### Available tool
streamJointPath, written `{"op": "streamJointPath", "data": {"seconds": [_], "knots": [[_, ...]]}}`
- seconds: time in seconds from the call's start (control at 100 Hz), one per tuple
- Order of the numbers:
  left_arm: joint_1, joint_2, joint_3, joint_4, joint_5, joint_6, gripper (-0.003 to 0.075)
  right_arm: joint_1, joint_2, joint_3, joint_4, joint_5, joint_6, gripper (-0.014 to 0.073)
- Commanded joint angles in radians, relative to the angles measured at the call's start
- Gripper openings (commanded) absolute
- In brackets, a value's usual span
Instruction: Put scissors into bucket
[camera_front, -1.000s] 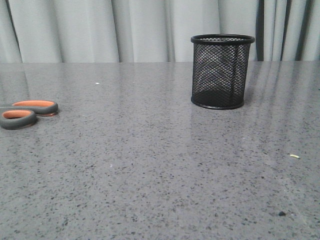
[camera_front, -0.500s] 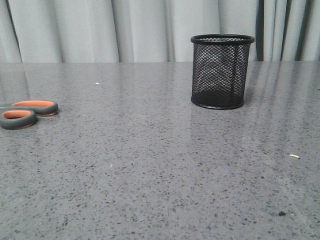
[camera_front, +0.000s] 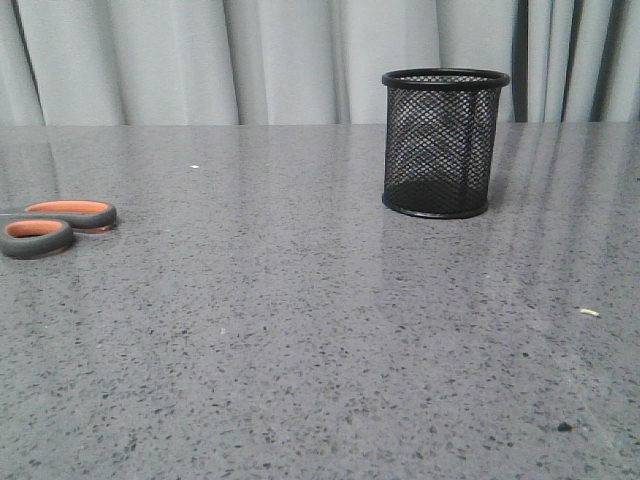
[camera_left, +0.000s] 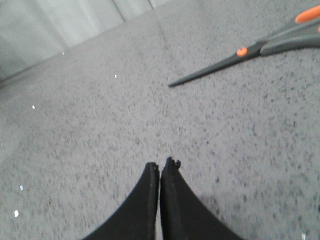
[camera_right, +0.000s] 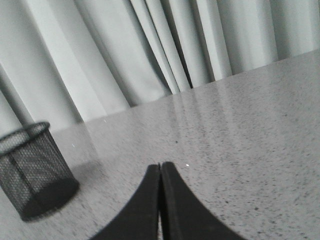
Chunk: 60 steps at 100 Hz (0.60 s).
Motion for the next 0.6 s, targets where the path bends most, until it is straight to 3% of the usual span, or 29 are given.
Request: {"op": "streamJointPath", "data": {"seconds": [0.0, 0.15, 0.28, 0.46, 0.59], "knots": [[-0.010, -0.027, 0.039, -0.002, -0.187, -0.011, -0.0020, -0.004, -0.021, 0.005, 0.077, -0.084, -0.001, -0.0067], [-0.010, -0.027, 0.039, -0.144, -0.445, -0.011, -0.0020, -0.004, -0.021, 0.005, 0.171, -0.081, -0.001, -0.0067], [-0.012, -0.027, 0.039, -0.399, -0.613, -0.022, -0.0020, -0.004, -0.021, 0.005, 0.235, -0.076, -0.001, -0.0067], [-0.012, -0.027, 0.039, -0.932, -0.626, -0.091, -0.0020, -0.004, -0.021, -0.011, 0.235, -0.068, -0.001, -0.0067], [-0.012, -0.027, 0.039, -1.111, -0.557, -0.091, -0.0020, -0.004, -0.019, -0.042, 0.235, -0.068, -0.001, -0.0067]]}}
